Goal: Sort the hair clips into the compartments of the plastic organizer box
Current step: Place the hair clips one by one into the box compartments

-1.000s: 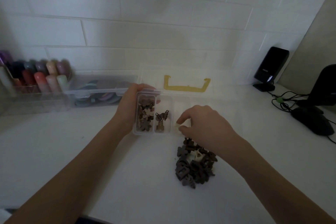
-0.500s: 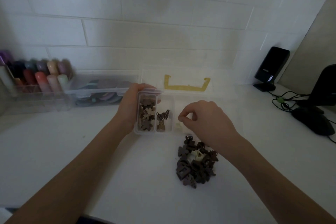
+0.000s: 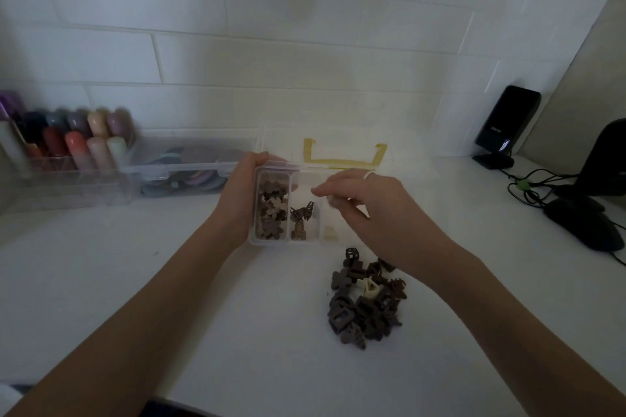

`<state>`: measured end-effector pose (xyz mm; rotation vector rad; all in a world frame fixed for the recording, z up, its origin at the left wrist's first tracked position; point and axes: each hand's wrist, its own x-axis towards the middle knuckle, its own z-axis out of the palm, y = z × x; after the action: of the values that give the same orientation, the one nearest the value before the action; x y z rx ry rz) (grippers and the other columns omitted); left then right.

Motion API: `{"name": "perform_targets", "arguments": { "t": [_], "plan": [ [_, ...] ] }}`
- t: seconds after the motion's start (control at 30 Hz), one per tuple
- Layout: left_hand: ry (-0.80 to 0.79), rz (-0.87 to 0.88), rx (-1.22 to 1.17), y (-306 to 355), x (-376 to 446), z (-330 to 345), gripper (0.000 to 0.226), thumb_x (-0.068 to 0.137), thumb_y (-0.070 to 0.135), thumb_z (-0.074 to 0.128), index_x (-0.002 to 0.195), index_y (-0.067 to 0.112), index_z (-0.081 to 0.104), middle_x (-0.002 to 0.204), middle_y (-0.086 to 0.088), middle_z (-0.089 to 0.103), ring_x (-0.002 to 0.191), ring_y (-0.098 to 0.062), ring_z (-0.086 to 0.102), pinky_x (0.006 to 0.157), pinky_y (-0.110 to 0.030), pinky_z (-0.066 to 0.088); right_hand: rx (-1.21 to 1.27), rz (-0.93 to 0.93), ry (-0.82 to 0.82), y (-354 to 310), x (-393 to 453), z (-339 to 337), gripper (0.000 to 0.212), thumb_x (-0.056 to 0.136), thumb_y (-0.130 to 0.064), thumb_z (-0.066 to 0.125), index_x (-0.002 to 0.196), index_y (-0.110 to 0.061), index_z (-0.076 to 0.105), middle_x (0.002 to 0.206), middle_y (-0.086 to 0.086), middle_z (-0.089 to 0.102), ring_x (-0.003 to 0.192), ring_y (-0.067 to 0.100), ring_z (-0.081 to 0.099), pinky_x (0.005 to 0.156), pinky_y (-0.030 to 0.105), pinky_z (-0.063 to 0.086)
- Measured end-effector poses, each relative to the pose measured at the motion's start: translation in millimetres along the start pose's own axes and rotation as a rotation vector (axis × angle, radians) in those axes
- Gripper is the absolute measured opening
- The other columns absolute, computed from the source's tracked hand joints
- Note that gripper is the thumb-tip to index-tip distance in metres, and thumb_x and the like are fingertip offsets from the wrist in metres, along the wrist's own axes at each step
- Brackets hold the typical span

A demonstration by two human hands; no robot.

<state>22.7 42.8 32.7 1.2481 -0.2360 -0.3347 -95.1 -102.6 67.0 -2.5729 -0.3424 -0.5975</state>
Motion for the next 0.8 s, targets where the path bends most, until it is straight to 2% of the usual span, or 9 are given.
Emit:
{"name": "perform_targets", "arguments": {
  "t": [0.13,0.23,0.3,0.4,0.5,0.57,0.63,0.7,0.8],
  "plan": [
    [-0.003,-0.031,-0.007,1,-2,2,0.033,0.088,0.037,0.038,0.071,0.018,0.058,0.074,-0.008,0.063,0.066,-0.022,0.058,0.068,-0.030,0.043,-0.268,-0.039,-0.083,-1,-4,2,0.019,0.089,-0.006,0.055,0.105,-0.015,0.058,0.098,0.000,0.061,0.086,0.020,0.058,0.073,0.033,0.048],
    [-0.012,-0.050,-0.020,2,-4,2,0.029,0.085,0.038,0.041,0.073,0.017,0.057,0.084,-0.012,0.059,0.071,-0.024,0.056,0.071,-0.032,0.042,-0.477,-0.096,-0.113,2,-5,5,0.013,0.070,-0.010,0.078,0.080,-0.012,0.071,0.097,0.006,0.069,0.093,0.028,0.062,0.072,0.035,0.049],
    [-0.001,-0.052,-0.014,2,-3,1,0.030,0.085,0.038,0.041,0.073,0.017,0.058,0.085,-0.013,0.060,0.073,-0.024,0.057,0.073,-0.033,0.042,-0.560,-0.113,-0.094,2,-4,2,0.012,0.062,-0.016,0.085,0.069,-0.017,0.075,0.100,0.006,0.070,0.094,0.028,0.063,0.069,0.034,0.049],
    [-0.001,-0.058,-0.019,2,-3,2,0.030,0.085,0.038,0.040,0.071,0.017,0.057,0.079,-0.010,0.059,0.068,-0.023,0.056,0.070,-0.031,0.042,-0.454,-0.082,-0.116,-14,-2,-18,0.005,0.081,-0.026,0.071,0.084,-0.025,0.074,0.083,-0.011,0.062,0.079,0.012,0.057,0.065,0.025,0.039],
    [-0.001,-0.057,-0.025,2,-3,1,0.031,0.086,0.037,0.040,0.069,0.018,0.057,0.074,-0.008,0.060,0.064,-0.020,0.057,0.068,-0.030,0.042,-0.339,0.011,-0.336,-20,-4,-34,0.010,0.087,-0.038,0.059,0.090,-0.037,0.069,0.062,-0.018,0.048,0.059,-0.002,0.044,0.055,0.017,0.032],
    [-0.013,-0.042,-0.025,1,-2,0,0.033,0.086,0.036,0.039,0.064,0.020,0.057,0.069,-0.006,0.060,0.061,-0.019,0.058,0.067,-0.030,0.043,-0.398,0.018,-0.484,-19,-8,-28,0.011,0.085,-0.040,0.062,0.092,-0.038,0.069,0.066,-0.019,0.051,0.066,-0.002,0.048,0.058,0.017,0.035],
    [-0.037,-0.030,-0.034,1,-2,0,0.034,0.085,0.035,0.039,0.059,0.021,0.056,0.068,-0.006,0.058,0.059,-0.018,0.057,0.065,-0.029,0.042,-0.473,0.040,-0.565,-17,-11,-16,0.017,0.083,-0.042,0.063,0.098,-0.039,0.069,0.085,-0.018,0.064,0.084,0.006,0.058,0.067,0.022,0.040],
    [-0.046,-0.024,-0.039,1,-1,-1,0.030,0.084,0.033,0.039,0.062,0.020,0.055,0.070,-0.007,0.057,0.061,-0.019,0.056,0.065,-0.029,0.042,-0.516,0.054,-0.563,-12,-11,-8,0.020,0.083,-0.042,0.064,0.101,-0.037,0.069,0.098,-0.013,0.068,0.091,0.012,0.061,0.069,0.024,0.041],
    [-0.041,-0.028,-0.048,0,1,-2,0.031,0.085,0.035,0.039,0.064,0.020,0.056,0.070,-0.006,0.059,0.060,-0.019,0.057,0.066,-0.029,0.043,-0.511,0.051,-0.522,-8,-10,-5,0.015,0.082,-0.039,0.064,0.096,-0.035,0.069,0.095,-0.011,0.067,0.090,0.014,0.061,0.066,0.024,0.038]
  ]
}}
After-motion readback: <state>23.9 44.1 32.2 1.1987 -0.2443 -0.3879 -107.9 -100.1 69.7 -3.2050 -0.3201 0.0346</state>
